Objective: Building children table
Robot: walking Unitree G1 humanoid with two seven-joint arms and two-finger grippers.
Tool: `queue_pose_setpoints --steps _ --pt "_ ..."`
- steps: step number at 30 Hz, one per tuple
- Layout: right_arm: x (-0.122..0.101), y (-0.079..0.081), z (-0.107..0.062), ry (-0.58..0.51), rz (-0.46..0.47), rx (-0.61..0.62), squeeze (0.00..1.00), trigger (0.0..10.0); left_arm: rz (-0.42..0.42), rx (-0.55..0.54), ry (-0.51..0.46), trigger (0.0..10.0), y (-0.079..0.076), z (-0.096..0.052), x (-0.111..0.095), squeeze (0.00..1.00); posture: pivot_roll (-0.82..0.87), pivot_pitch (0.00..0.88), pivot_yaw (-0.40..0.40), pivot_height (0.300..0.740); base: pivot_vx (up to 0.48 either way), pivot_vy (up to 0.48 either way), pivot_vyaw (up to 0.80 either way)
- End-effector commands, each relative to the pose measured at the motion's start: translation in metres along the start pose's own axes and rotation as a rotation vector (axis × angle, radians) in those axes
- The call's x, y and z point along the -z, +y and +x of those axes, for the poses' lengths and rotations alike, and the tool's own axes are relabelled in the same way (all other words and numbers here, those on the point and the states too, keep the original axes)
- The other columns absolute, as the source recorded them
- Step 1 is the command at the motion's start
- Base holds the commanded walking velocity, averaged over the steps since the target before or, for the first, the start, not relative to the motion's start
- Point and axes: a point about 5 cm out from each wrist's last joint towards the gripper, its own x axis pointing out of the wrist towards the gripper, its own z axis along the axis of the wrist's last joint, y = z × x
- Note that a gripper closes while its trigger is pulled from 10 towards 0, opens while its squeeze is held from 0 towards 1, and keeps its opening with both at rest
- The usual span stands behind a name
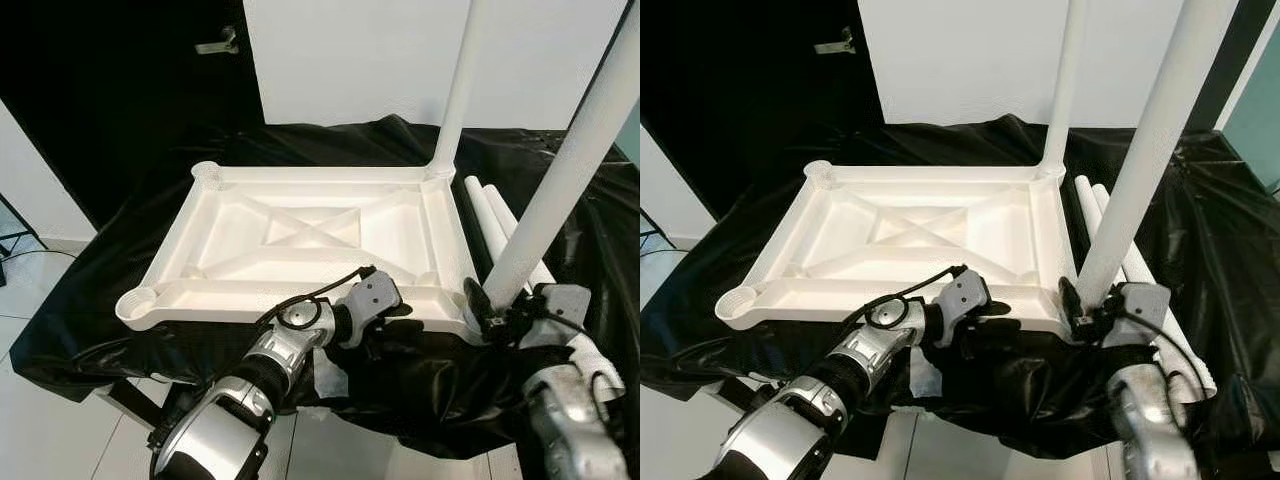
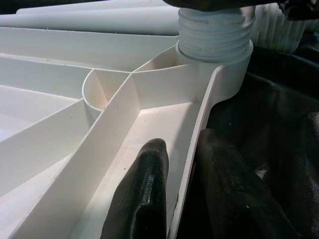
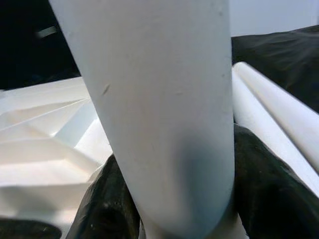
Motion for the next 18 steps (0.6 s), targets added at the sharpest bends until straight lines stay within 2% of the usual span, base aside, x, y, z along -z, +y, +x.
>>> queue_pose_setpoints --steps 1,4,6,7,8,9,10,16,17,18 --pt "0.021 0.016 -0.006 0.099 0.061 -0.022 0.00 0.0 -0.081 0.130 0.105 10.0 -0.018 -0.001 0.026 0.00 -0.15 0.000 0.040 0.740 0.000 0.000 0.00" --pt "0.024 0.011 -0.008 0.104 0.048 0.094 0.00 0.0 -0.083 0.130 0.108 10.0 -0.018 -0.002 0.027 0.00 -0.15 0.000 0.044 0.740 0.000 0.000 0.00" --pt "0.025 0.010 -0.009 0.106 0.045 0.110 0.00 0.0 -0.083 0.131 0.110 10.0 -0.018 -0.002 0.028 0.00 -0.15 0.000 0.044 0.740 0.000 0.000 0.00" --pt "0.025 0.010 -0.009 0.105 0.043 0.115 0.00 1.7 -0.084 0.131 0.110 10.0 -0.018 -0.002 0.028 0.00 -0.15 0.000 0.044 0.740 0.000 0.000 0.00" --pt "0.025 0.010 -0.009 0.105 0.043 0.115 0.00 1.7 -0.084 0.131 0.110 10.0 -0.018 -0.002 0.028 0.00 -0.15 0.000 0.044 0.740 0.000 0.000 0.00" --pt "0.023 0.010 -0.008 0.099 0.030 0.118 0.00 10.0 -0.084 0.132 0.112 10.0 -0.018 -0.002 0.028 0.00 -0.16 0.000 0.045 0.740 0.000 0.000 0.00" --pt "0.021 0.010 -0.006 0.084 0.020 0.108 1.00 10.0 -0.084 0.132 0.112 10.0 -0.018 -0.001 0.028 0.00 -0.16 0.000 0.045 0.740 0.000 0.000 0.00" --pt "0.011 0.006 -0.001 0.038 0.002 0.078 1.00 10.0 -0.084 0.134 0.110 10.0 -0.019 -0.001 0.027 0.00 -0.16 0.000 0.045 0.740 0.000 0.000 0.00" --pt "0.006 0.001 0.001 0.024 -0.028 0.032 0.00 10.0 -0.083 0.134 0.110 10.0 -0.019 -0.001 0.027 0.00 -0.16 0.000 0.044 0.740 0.000 0.000 0.00" --pt "0.004 -0.002 0.002 0.020 -0.034 0.006 0.00 10.0 -0.082 0.133 0.110 10.0 -0.018 -0.001 0.027 0.00 -0.16 0.000 0.043 0.740 0.000 0.000 0.00"
